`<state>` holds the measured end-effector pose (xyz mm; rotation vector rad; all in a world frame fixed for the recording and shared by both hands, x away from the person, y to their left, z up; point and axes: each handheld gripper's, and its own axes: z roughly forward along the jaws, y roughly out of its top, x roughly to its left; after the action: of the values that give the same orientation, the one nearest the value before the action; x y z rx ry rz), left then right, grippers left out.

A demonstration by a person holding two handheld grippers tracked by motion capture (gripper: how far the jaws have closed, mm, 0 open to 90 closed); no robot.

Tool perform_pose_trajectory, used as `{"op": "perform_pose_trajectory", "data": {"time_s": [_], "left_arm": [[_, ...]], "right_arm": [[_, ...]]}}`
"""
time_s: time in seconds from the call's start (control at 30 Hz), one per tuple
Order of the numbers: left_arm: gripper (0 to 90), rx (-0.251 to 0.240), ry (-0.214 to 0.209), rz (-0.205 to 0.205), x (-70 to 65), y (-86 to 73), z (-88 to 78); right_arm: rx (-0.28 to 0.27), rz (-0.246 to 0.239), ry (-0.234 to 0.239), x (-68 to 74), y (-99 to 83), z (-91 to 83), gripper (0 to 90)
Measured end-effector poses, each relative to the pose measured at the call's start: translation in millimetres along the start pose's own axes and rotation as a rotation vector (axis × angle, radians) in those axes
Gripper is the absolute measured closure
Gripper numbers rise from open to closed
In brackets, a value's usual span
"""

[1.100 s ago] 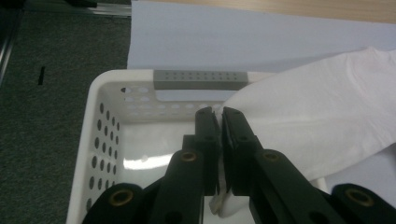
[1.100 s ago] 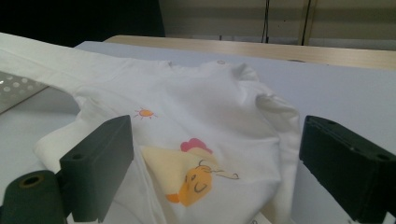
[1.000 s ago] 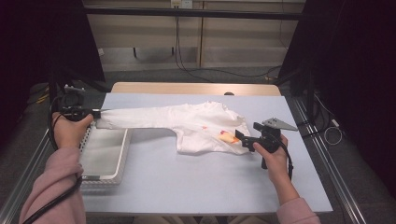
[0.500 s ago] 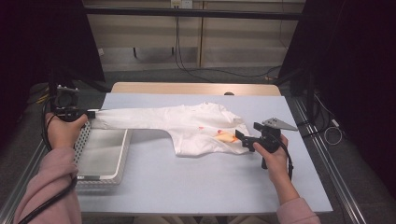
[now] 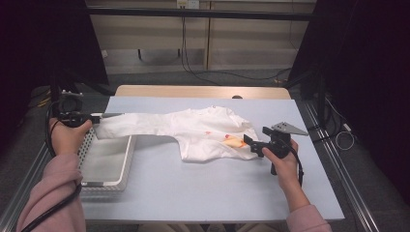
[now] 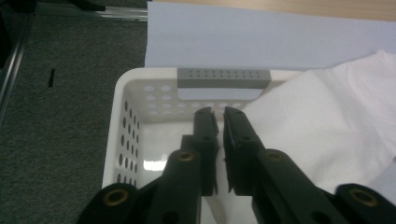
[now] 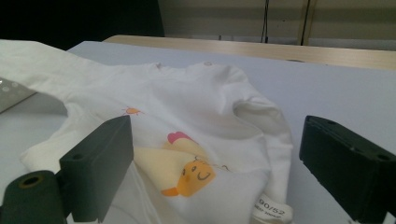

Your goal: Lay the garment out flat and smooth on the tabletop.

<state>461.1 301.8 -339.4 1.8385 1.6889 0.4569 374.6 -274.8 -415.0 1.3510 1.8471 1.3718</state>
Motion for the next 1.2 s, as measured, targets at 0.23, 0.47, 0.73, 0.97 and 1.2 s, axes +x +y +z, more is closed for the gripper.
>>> {"op": "perform_pose_trajectory", "data": {"time_s": [0.23,0.47,0.73,0.97,1.2], "left_arm": [[56.5,-0.027,-0.033,-0.006,-6.8,-0.6,0.3],[43.1,-0.045,-0.063,0.005,-25.6,1.4,5.3],[29.3,-0.062,-0.092,0.044,-56.0,4.2,9.1],[19.9,-0.076,-0.156,0.097,-93.3,3.7,11.4],[17.0,-0.063,-0.189,0.146,-117.7,-1.9,19.2]], "right_arm": [[-0.001,0.0,-0.001,-0.5,0.1,0.1,9.6],[0.0,0.007,-0.005,-1.0,0.8,-1.4,9.6],[0.004,0.001,-0.005,-2.1,0.9,-1.3,9.6],[0.016,0.003,-0.02,-3.4,1.0,-2.3,9.6],[0.015,0.008,-0.03,-5.5,1.2,-3.3,9.5]]}}
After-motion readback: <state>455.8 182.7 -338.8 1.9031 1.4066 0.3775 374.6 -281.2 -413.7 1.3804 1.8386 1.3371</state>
